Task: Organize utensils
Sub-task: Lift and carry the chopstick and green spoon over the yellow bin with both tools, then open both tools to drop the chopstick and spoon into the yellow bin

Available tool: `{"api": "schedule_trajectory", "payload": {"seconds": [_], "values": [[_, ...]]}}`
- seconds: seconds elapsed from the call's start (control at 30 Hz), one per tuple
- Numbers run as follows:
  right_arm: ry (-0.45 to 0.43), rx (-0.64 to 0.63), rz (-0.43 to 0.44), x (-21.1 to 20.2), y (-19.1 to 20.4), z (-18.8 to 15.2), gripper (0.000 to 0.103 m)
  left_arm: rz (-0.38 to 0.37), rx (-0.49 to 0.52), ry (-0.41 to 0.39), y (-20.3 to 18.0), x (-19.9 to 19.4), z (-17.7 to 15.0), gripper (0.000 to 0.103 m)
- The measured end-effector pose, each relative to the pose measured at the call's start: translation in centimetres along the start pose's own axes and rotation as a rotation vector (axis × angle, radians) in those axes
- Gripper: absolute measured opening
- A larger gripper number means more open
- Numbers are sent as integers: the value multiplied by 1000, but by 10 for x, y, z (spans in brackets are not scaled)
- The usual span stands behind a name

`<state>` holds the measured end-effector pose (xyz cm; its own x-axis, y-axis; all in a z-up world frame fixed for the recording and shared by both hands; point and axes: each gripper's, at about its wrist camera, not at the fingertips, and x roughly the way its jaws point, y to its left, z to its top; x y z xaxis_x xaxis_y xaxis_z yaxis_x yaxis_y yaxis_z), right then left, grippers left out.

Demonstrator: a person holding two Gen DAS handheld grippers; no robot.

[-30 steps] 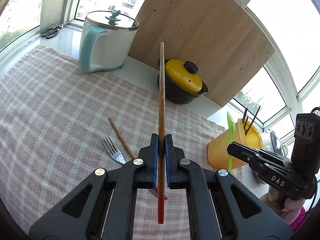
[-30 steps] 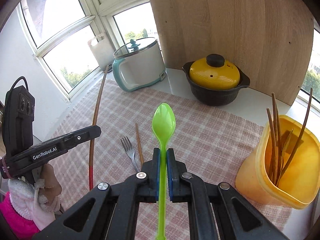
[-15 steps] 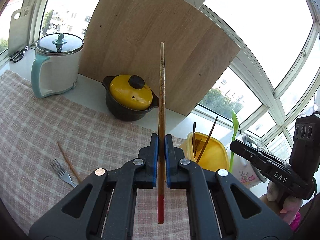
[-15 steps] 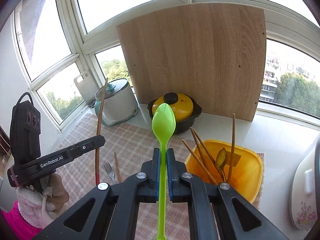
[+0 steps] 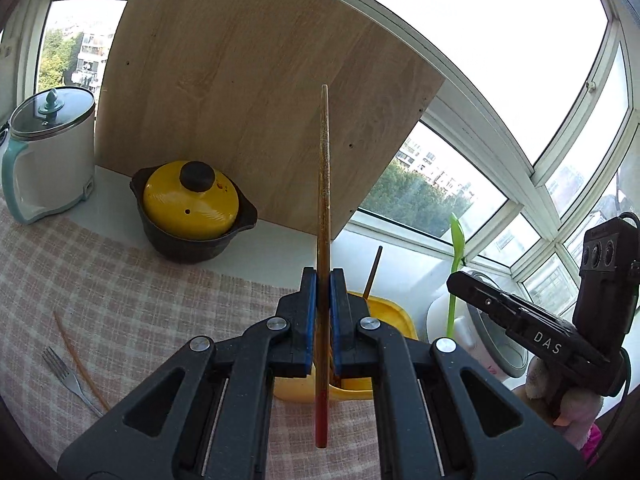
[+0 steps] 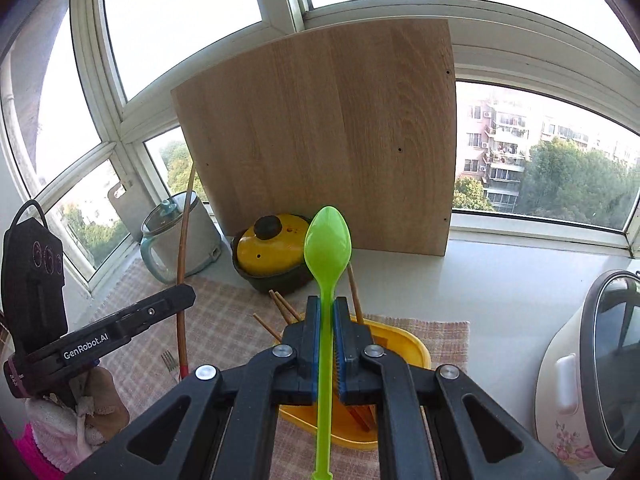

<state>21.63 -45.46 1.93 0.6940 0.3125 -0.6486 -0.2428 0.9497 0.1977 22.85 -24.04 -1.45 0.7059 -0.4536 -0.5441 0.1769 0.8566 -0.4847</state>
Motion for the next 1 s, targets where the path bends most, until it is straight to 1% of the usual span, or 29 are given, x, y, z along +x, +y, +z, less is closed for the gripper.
{"api": "schedule_trajectory", "payload": {"seconds": [0.27, 0.43, 0.77, 1.0], "values": [[-25, 10, -33, 15, -20, 9, 3, -21, 5, -5, -20, 29, 7, 4], [-23, 15, -33, 31, -27, 8, 3, -5, 24, -19, -28, 42, 7, 4], [-24, 1, -54, 54, -32, -1, 3, 35, 54, -5, -28, 64, -4, 4], [-15, 6, -59, 61, -35, -9, 3, 29, 63, 9, -27, 74, -10, 4]]}}
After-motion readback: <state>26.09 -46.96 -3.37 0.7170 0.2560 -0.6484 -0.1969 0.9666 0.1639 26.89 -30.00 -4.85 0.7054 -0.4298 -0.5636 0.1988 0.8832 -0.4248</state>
